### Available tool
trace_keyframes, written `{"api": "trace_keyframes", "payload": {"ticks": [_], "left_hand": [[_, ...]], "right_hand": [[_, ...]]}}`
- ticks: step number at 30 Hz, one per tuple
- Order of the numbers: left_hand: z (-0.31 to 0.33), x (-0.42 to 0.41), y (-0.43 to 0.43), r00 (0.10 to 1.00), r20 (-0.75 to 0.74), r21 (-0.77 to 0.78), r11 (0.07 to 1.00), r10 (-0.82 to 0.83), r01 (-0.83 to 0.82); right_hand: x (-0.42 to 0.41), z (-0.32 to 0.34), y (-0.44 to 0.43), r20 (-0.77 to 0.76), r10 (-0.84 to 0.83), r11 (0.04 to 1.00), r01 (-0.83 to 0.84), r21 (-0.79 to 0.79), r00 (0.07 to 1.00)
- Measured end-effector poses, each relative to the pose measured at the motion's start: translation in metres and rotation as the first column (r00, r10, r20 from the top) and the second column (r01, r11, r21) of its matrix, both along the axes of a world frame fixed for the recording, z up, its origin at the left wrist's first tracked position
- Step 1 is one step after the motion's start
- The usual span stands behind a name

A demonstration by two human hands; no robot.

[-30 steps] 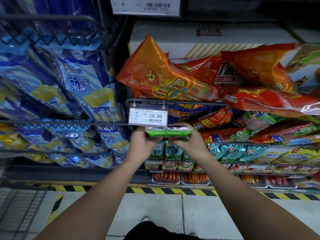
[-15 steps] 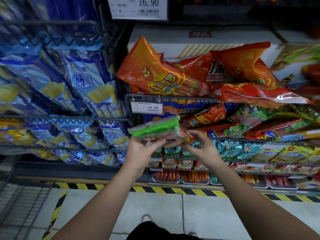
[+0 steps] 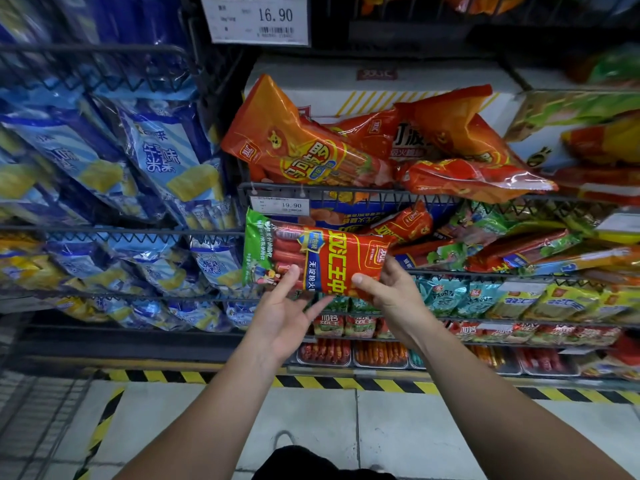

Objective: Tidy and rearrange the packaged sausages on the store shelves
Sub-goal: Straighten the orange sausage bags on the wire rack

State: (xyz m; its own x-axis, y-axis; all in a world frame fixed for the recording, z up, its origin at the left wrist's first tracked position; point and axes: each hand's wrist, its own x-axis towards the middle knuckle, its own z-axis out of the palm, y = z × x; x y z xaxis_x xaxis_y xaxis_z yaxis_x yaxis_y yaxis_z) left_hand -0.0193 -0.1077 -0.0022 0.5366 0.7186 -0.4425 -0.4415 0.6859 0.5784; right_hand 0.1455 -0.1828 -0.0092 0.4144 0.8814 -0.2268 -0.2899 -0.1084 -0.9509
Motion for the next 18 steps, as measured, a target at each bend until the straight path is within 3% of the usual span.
{"api": "trace_keyframes", "payload": {"ticks": [7, 9, 12, 15, 16, 18], "left_hand": [[-0.001, -0.001, 0.001, 0.987, -0.137, -0.030, 0.996, -0.090, 0.087], [0.000, -0.006, 0.003, 0.949, -0.262, -0.048, 0.984, -0.178, 0.171], [0.002, -0.018, 0.005, 0.814, -0.531, -0.064, 0.969, -0.235, 0.238], [-0.003, -0.029, 0.014, 0.655, -0.755, 0.164, 0.977, 0.034, 0.138], [-0.004, -0.032, 0.018, 0.605, -0.783, 0.297, 0.942, 0.147, 0.156], [0.000, -0.035, 0.024, 0.521, -0.791, 0.530, 0.786, 0.321, 0.319]], "right_hand": [[-0.003, 0.011, 0.002, 0.092, -0.046, 0.999, 0.044, 0.024, 0.995], [-0.001, 0.015, 0.004, 0.159, -0.048, 0.999, 0.047, 0.005, 0.986], [0.007, 0.025, 0.006, 0.329, -0.020, 0.997, 0.042, -0.061, 0.944], [0.017, 0.036, 0.005, 0.508, 0.027, 0.991, 0.042, -0.124, 0.861], [0.021, 0.040, 0.005, 0.561, 0.047, 0.989, 0.039, -0.141, 0.827], [0.028, 0.048, 0.006, 0.662, 0.103, 0.984, 0.023, -0.179, 0.742]]}}
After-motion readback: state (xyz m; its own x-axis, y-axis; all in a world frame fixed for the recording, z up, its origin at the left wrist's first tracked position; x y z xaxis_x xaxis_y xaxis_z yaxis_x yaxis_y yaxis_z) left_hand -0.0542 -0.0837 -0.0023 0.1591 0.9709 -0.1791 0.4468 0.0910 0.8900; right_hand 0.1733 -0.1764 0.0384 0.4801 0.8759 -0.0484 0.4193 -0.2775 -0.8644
